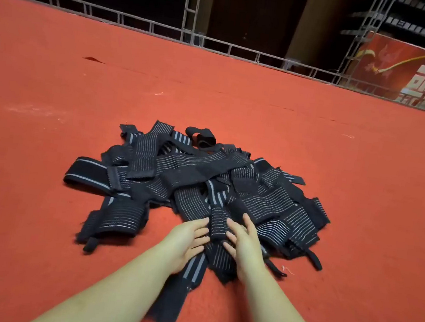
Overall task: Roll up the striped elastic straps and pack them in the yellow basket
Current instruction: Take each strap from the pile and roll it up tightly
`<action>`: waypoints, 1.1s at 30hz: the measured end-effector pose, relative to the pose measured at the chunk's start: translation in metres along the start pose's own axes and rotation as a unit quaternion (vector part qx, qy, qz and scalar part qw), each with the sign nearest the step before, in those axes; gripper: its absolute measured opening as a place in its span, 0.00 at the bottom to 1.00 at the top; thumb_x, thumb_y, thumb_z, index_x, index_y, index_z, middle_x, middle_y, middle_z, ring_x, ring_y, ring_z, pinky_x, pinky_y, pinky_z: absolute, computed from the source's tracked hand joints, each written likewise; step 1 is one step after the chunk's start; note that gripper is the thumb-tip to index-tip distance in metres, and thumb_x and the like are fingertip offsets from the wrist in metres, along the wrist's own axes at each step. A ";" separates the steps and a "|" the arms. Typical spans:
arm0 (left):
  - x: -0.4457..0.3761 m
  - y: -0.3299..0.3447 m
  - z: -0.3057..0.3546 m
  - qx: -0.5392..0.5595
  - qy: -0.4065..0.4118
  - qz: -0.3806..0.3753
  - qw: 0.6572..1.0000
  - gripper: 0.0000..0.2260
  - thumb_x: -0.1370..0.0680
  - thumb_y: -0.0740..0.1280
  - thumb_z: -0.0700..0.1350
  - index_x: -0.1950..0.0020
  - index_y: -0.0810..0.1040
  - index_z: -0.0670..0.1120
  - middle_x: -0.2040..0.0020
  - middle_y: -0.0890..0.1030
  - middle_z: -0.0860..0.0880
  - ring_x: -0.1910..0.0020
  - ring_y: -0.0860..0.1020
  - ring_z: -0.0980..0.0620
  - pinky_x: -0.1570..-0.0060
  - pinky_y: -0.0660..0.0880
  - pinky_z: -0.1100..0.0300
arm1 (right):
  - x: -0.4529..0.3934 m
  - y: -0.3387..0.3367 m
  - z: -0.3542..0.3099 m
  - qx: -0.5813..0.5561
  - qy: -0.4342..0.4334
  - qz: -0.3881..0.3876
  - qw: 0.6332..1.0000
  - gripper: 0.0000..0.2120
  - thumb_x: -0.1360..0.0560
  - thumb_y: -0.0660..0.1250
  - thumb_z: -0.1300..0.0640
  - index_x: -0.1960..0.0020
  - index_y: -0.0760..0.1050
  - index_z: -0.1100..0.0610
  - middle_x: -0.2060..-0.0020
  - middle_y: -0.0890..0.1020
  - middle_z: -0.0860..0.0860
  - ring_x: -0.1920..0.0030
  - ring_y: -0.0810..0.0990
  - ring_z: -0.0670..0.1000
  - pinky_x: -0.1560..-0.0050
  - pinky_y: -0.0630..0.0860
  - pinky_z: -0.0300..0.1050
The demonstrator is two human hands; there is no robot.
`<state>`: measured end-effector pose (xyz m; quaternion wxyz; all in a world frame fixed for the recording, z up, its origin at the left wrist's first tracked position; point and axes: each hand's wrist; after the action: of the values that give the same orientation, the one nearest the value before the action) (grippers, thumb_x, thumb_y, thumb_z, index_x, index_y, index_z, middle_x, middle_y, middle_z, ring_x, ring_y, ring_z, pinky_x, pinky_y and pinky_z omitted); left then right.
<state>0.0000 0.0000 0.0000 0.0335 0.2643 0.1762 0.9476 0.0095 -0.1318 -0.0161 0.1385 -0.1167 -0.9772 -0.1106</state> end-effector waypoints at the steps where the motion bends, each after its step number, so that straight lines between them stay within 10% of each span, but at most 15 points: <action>1: -0.005 0.003 0.000 -0.016 0.004 0.011 1.000 0.17 0.20 0.60 0.44 0.31 0.69 0.43 0.33 0.73 0.43 0.36 0.73 0.46 0.39 0.68 0.56 | -0.001 0.000 -0.001 0.021 -0.004 0.001 1.000 0.32 0.26 0.69 0.58 0.25 0.59 0.48 0.29 0.67 0.52 0.36 0.73 0.53 0.45 0.73 0.46; 7: -0.019 0.023 0.002 -0.180 0.025 0.056 0.982 0.07 0.22 0.64 0.45 0.49 0.78 0.43 0.60 0.78 0.51 0.64 0.73 0.57 0.69 0.66 0.66 | -0.013 0.002 0.010 0.239 -0.051 -0.022 0.969 0.22 0.29 0.71 0.62 0.37 0.75 0.55 0.43 0.79 0.50 0.43 0.78 0.51 0.42 0.75 0.45; 19: 0.014 0.025 0.001 0.019 0.078 0.034 0.996 0.03 0.21 0.63 0.42 0.51 0.75 0.43 0.54 0.81 0.45 0.55 0.80 0.49 0.55 0.76 0.57 | 0.038 0.012 0.003 0.237 -0.146 -0.039 0.960 0.04 0.26 0.69 0.59 0.54 0.83 0.54 0.58 0.85 0.47 0.56 0.82 0.44 0.54 0.76 0.35; 26: 0.053 0.002 0.021 0.136 0.122 0.011 0.983 0.08 0.19 0.58 0.39 0.50 0.77 0.45 0.64 0.84 0.50 0.68 0.80 0.54 0.63 0.73 0.59 | 0.065 0.038 -0.013 -0.080 0.016 -0.062 0.995 0.11 0.23 0.63 0.49 0.51 0.77 0.57 0.58 0.85 0.51 0.60 0.82 0.48 0.59 0.79 0.42; 33: 0.091 -0.031 0.029 0.083 0.143 -0.014 0.986 0.09 0.20 0.59 0.37 0.53 0.78 0.46 0.64 0.83 0.52 0.71 0.79 0.58 0.76 0.70 0.67 | 0.070 0.042 -0.063 -0.308 -0.015 -0.009 0.951 0.11 0.26 0.66 0.68 0.44 0.76 0.67 0.51 0.83 0.60 0.60 0.84 0.53 0.64 0.81 0.46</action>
<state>-0.0639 0.0523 0.0563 -0.0010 0.1254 0.2603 0.9573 -0.0296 -0.0937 0.0713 0.0806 -0.1466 -0.8984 -0.4061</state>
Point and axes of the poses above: each hand's wrist, its own x-axis away from the middle knuckle, its own y-axis out of the palm, z = x × y
